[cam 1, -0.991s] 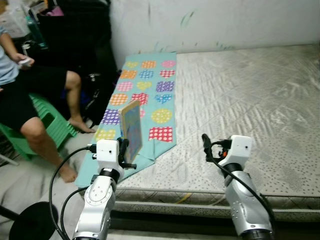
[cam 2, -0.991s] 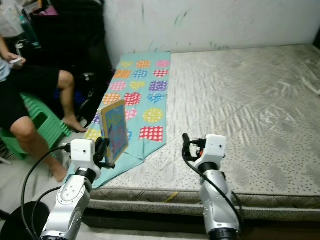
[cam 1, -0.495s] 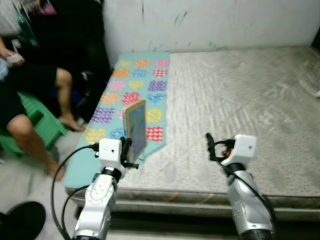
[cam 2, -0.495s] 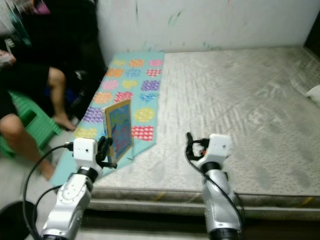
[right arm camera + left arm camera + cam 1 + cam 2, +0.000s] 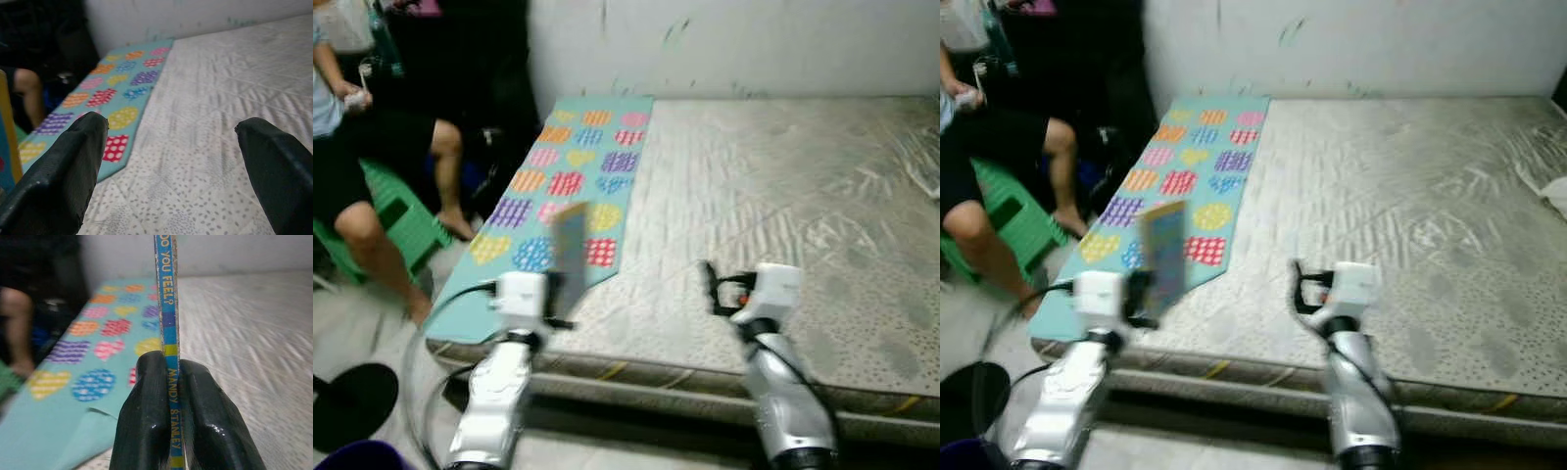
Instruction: Clean up the room
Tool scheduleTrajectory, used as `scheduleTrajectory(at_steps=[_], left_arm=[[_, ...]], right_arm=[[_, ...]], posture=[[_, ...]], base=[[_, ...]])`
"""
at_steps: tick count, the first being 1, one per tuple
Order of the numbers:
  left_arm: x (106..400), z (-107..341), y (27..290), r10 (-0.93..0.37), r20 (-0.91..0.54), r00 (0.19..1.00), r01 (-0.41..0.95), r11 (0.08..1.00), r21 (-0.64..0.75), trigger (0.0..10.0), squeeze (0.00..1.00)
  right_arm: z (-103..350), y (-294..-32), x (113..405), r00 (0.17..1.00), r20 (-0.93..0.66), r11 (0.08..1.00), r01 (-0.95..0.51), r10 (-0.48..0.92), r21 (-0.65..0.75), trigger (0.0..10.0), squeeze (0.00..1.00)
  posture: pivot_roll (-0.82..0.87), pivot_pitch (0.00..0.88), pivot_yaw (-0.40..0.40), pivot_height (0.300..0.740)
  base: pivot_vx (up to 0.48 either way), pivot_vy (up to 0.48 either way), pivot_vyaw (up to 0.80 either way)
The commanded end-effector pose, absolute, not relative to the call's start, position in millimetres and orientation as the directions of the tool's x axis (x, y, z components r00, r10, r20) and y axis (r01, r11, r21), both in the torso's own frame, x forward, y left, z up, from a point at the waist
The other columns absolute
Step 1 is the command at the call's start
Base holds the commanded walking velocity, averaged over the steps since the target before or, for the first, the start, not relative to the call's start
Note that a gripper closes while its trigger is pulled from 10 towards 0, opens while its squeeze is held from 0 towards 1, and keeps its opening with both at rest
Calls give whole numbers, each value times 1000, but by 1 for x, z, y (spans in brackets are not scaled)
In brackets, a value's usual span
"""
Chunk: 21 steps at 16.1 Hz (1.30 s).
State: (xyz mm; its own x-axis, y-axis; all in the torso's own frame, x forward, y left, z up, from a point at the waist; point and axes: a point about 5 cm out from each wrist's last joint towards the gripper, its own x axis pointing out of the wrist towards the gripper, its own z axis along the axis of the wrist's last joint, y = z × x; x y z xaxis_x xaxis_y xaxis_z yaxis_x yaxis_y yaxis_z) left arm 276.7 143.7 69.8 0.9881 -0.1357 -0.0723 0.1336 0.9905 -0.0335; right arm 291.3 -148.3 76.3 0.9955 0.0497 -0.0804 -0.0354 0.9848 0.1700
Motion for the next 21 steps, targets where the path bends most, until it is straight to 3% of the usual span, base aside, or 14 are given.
scheduleTrajectory(at_steps=[1, 12, 15, 21], left_arm=[[279, 79, 140, -142, -27, 990, 141, 989, -39, 10000, 0], [277, 82, 133, -222, 9, 975, 222, 971, -93, 10000, 0], [277, 82, 133, -228, 13, 974, 229, 969, -92, 10000, 0], [280, 80, 139, -172, -7, 985, 171, 982, -77, 10000, 0]], right_arm=[[78, -155, 292, 996, -76, 987, -24, 37, 157, 10000, 0], [77, -156, 291, 996, -84, 985, -12, 27, 172, 10000, 0], [77, -156, 292, 996, -82, 984, -11, 26, 176, 10000, 0], [74, -157, 294, 996, -88, 984, -8, 24, 175, 10000, 0]], posture=[[-134, 0, 95, 740], [-137, 0, 94, 740], [-136, 0, 94, 740], [-124, 0, 105, 740]], base=[[0, -285, 0], [0, -26, -95], [320, 0, -160], [104, 0, -73]])
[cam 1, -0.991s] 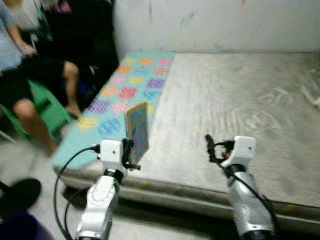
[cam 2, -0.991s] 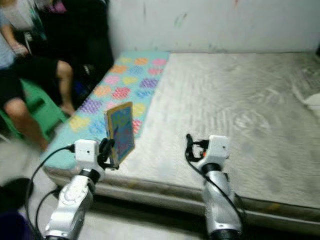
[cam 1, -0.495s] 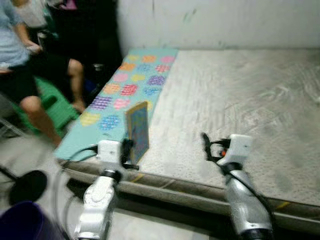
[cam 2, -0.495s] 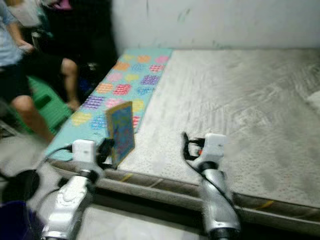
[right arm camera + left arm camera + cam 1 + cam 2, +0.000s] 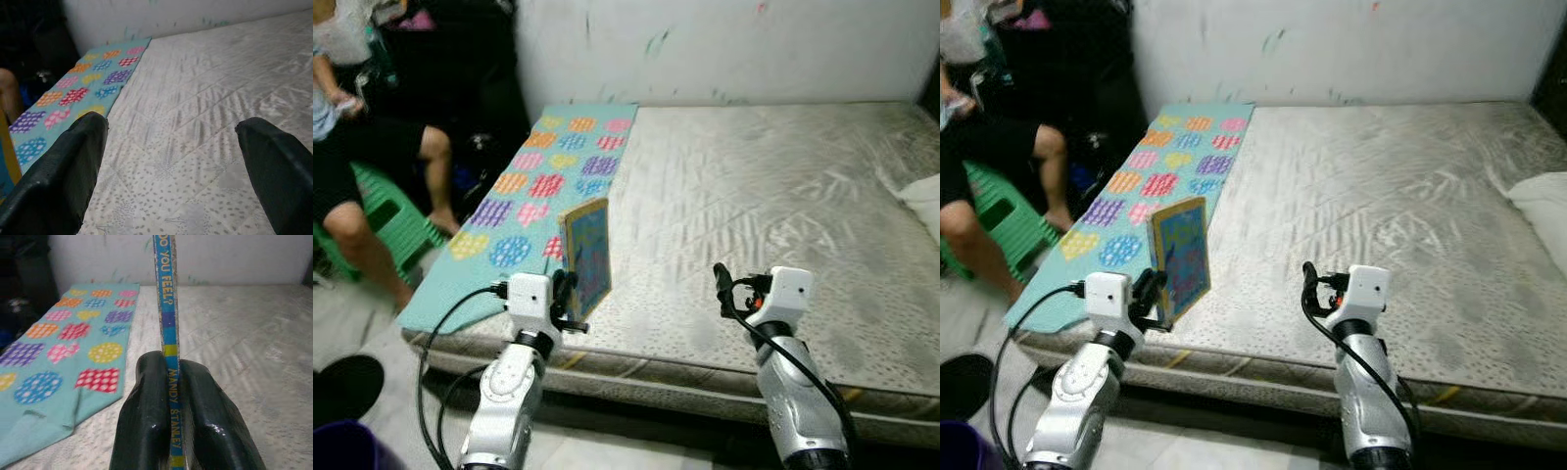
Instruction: Clean up the room
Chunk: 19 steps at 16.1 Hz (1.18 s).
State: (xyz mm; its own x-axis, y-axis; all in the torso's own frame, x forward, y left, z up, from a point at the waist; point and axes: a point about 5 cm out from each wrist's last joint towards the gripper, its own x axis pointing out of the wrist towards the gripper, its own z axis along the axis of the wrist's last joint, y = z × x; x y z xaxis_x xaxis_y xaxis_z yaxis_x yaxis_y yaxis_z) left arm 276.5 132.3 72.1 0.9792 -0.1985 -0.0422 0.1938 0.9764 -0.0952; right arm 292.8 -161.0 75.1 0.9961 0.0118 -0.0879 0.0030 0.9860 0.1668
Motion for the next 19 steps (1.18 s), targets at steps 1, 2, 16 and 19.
scheduleTrajectory(at_steps=[1, 2, 16, 19], left_arm=[[281, 79, 139, -174, -7, 985, 173, 982, -73, 10000, 0], [281, 79, 139, -174, -8, 985, 173, 982, -71, 10000, 0], [311, 71, 144, -176, -49, 983, 173, 984, -47, 10000, 0], [312, 72, 144, -167, -31, 986, 164, 984, -64, 10000, 0]], right_arm=[[74, -157, 295, 996, -90, 984, -7, 23, 175, 10000, 0], [74, -157, 295, 996, -90, 984, -7, 23, 175, 10000, 0], [77, -141, 325, 998, -43, 986, -35, 43, 165, 10000, 0], [74, -142, 325, 998, -51, 986, -33, 42, 165, 10000, 0]], posture=[[-121, 0, 107, 740], [-121, 0, 107, 740], [-105, 0, 132, 740], [-108, 0, 118, 740]], base=[[0, 0, -800], [0, 0, -800], [0, -36, -245], [0, 0, -800]])
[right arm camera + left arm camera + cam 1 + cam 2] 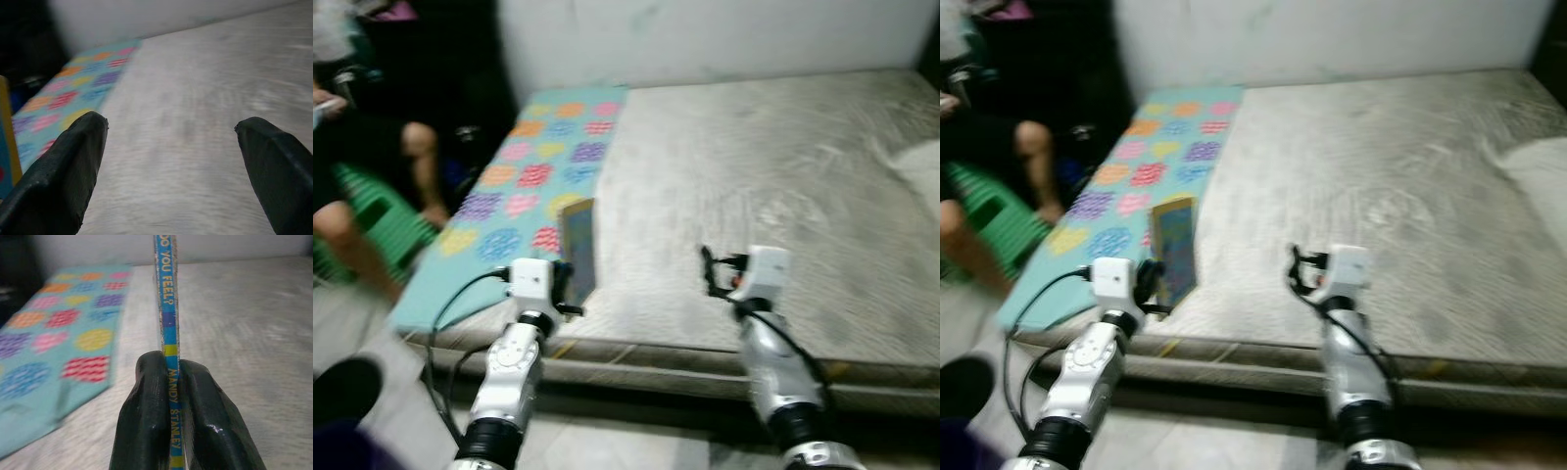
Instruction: Clean up the room
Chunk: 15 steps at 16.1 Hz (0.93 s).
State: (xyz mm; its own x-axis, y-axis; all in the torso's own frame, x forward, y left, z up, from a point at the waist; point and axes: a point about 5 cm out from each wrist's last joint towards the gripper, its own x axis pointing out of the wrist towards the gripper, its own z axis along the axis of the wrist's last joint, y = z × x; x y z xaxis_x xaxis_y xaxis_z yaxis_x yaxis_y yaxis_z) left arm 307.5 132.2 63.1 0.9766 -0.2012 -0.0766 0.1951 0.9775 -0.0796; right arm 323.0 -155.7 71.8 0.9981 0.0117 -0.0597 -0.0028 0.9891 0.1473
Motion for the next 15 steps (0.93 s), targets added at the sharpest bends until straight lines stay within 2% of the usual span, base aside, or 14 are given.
scheduleTrajectory(at_steps=[1, 6, 13, 15], left_arm=[[311, 72, 144, -170, -28, 985, 167, 983, -69, 10000, 0], [306, 71, 142, -191, -15, 981, 190, 979, -75, 10000, 0], [302, 69, 142, -179, -22, 984, 177, 982, -59, 10000, 0], [301, 69, 142, -179, -22, 984, 178, 982, -61, 10000, 0]], right_arm=[[72, -143, 324, 998, -54, 985, -30, 40, 169, 10000, 0], [70, -143, 321, 998, -53, 984, -28, 38, 178, 10000, 0], [69, -141, 316, 997, -40, 983, -50, 58, 175, 10000, 0], [69, -141, 315, 997, -41, 983, -52, 60, 175, 10000, 0]], posture=[[-109, 0, 116, 740], [-110, 0, 113, 740], [-112, 0, 109, 740], [-112, 0, 108, 740]], base=[[0, 0, -800], [0, 0, -744], [0, 0, 0], [0, -328, 0]])
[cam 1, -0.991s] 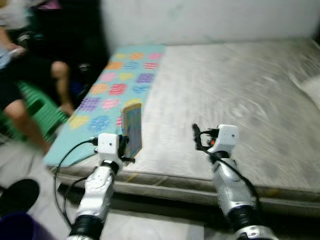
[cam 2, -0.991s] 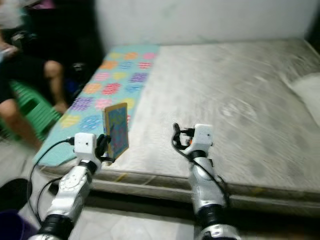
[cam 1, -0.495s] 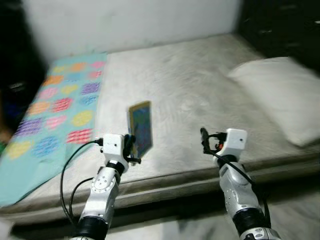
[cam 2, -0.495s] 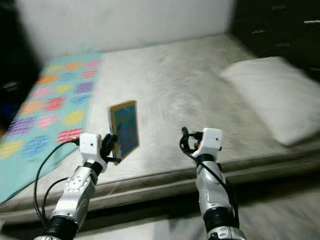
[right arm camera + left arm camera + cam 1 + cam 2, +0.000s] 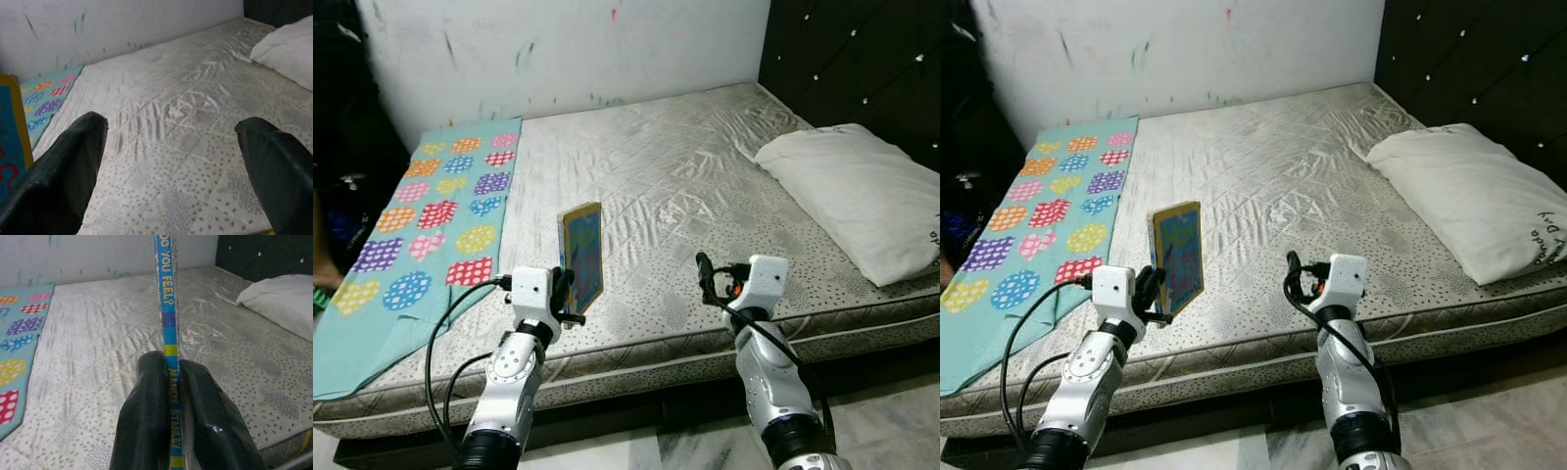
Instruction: Clean up the room
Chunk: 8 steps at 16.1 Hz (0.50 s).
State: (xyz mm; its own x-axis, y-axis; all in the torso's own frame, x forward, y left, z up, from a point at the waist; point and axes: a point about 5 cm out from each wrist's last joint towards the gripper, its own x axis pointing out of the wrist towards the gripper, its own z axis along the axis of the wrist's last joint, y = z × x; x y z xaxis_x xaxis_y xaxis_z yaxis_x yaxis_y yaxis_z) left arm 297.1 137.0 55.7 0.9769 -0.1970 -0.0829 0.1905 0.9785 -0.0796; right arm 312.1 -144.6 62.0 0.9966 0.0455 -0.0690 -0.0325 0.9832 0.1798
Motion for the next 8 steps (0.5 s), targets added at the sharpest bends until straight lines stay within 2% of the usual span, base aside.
scheduleTrajectory(at_steps=[1, 6, 8], left_arm=[[301, 68, 142, -179, -22, 984, 178, 982, -62, 10000, 0], [300, 68, 142, -175, -25, 984, 173, 983, -66, 10000, 0], [300, 68, 142, -167, -20, 986, 165, 984, -72, 10000, 0]], right_arm=[[69, -141, 315, 997, -41, 983, -53, 61, 174, 10000, 0], [69, -142, 313, 997, -46, 983, -54, 63, 176, 10000, 0], [68, -142, 313, 997, -48, 983, -53, 63, 176, 10000, 0]], posture=[[-112, 0, 107, 740], [-111, 0, 102, 740], [-111, 0, 102, 740]], base=[[0, -458, 0], [0, -446, 0], [0, 0, 0]])
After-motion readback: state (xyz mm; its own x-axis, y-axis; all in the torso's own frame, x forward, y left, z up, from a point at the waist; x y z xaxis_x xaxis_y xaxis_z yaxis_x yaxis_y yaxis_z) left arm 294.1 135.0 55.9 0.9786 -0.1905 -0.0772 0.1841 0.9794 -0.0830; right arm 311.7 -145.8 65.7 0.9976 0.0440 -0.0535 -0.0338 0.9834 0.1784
